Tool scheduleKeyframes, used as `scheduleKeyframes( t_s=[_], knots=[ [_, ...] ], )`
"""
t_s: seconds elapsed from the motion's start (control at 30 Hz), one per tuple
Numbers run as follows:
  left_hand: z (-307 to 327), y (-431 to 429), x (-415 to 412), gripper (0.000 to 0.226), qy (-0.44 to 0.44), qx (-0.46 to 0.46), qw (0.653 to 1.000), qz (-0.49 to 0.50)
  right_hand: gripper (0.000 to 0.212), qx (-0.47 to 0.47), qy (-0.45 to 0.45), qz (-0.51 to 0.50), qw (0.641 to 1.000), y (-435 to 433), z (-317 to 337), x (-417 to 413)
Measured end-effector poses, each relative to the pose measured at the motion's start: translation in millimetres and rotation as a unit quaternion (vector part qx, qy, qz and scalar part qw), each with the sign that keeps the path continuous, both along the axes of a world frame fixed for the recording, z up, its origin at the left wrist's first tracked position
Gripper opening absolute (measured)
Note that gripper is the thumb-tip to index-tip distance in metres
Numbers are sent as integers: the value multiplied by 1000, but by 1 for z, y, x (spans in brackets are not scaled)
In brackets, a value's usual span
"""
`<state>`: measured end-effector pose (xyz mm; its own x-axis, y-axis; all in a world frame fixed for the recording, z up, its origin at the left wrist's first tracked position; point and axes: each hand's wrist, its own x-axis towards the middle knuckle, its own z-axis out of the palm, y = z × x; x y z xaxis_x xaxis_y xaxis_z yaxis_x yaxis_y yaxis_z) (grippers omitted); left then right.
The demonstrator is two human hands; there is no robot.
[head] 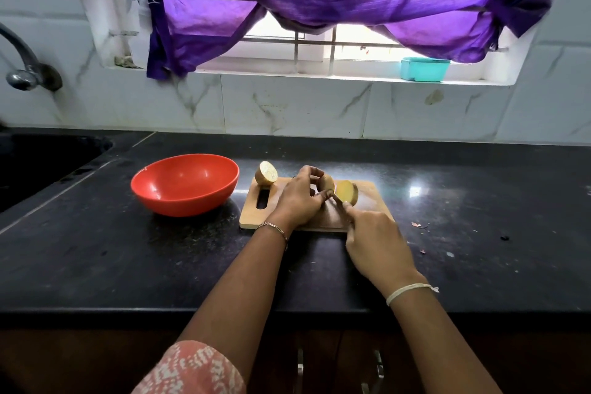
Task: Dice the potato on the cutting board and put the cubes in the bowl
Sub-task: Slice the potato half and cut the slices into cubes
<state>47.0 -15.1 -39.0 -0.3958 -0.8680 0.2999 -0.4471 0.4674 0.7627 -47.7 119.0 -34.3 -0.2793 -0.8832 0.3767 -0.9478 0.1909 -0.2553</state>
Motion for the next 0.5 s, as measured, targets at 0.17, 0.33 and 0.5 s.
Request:
scheduleKeyframes(
  t_s=[0.17, 0.33, 0.5],
  knots=[
    [2, 2, 6, 42, -18, -20, 999, 18, 53, -26, -55, -7, 998, -1, 1, -1],
    [2, 4, 8, 46, -51, -35, 998, 28, 47, -72, -82, -17, 994, 1, 0, -4],
    [0, 6, 9, 44, -79, -90, 990, 76, 45, -103, -110, -11, 988, 1, -2, -4]
  ],
)
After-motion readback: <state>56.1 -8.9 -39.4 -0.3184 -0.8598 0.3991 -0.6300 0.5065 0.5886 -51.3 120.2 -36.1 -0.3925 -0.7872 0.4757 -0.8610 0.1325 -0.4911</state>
